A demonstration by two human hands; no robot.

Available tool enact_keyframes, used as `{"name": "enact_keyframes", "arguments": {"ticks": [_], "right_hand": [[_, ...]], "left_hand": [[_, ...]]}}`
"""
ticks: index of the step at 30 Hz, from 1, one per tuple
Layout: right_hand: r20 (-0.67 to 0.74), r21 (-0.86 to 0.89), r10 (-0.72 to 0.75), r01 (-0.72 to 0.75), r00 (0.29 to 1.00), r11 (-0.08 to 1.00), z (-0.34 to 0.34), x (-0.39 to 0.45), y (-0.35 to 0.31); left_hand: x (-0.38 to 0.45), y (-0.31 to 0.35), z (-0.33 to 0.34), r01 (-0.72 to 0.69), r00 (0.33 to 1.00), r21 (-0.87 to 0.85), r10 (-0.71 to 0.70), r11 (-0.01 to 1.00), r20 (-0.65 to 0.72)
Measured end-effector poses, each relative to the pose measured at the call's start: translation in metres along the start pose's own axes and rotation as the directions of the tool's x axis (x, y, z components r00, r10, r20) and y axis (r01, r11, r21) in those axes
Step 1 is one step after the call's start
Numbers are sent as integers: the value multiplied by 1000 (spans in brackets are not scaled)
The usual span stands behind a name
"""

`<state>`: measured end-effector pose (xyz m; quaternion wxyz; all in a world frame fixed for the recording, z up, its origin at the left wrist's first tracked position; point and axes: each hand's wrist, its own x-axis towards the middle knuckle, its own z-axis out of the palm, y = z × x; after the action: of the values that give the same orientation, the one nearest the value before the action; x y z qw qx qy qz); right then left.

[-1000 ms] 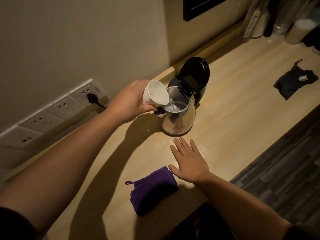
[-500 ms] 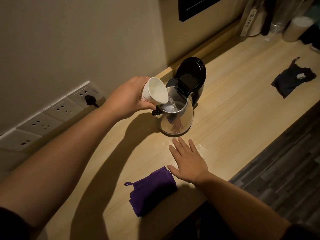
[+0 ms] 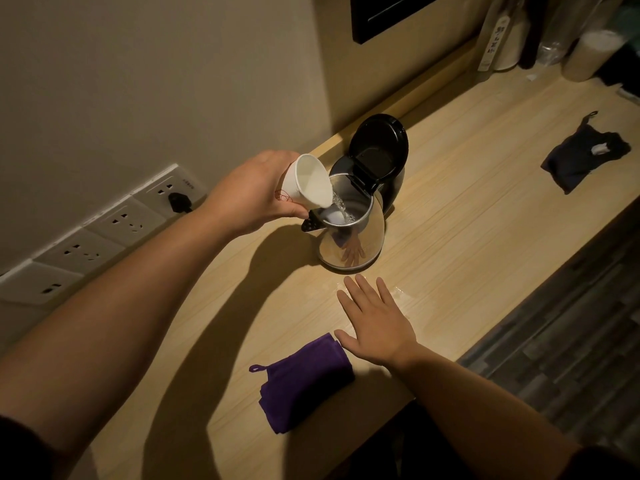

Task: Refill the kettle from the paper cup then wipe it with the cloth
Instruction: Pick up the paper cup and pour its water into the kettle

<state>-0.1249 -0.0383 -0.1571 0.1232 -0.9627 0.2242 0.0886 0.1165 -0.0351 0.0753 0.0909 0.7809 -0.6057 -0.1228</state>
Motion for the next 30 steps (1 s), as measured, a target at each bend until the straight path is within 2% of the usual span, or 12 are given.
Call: {"name": "enact_keyframes", "arguments": {"ticks": [30], "right_hand": [[-10,7,-9,9,1000,1000,-2,-1,0]], "left_hand": [[5,2,-9,-43,998,65,41,997,37]]}}
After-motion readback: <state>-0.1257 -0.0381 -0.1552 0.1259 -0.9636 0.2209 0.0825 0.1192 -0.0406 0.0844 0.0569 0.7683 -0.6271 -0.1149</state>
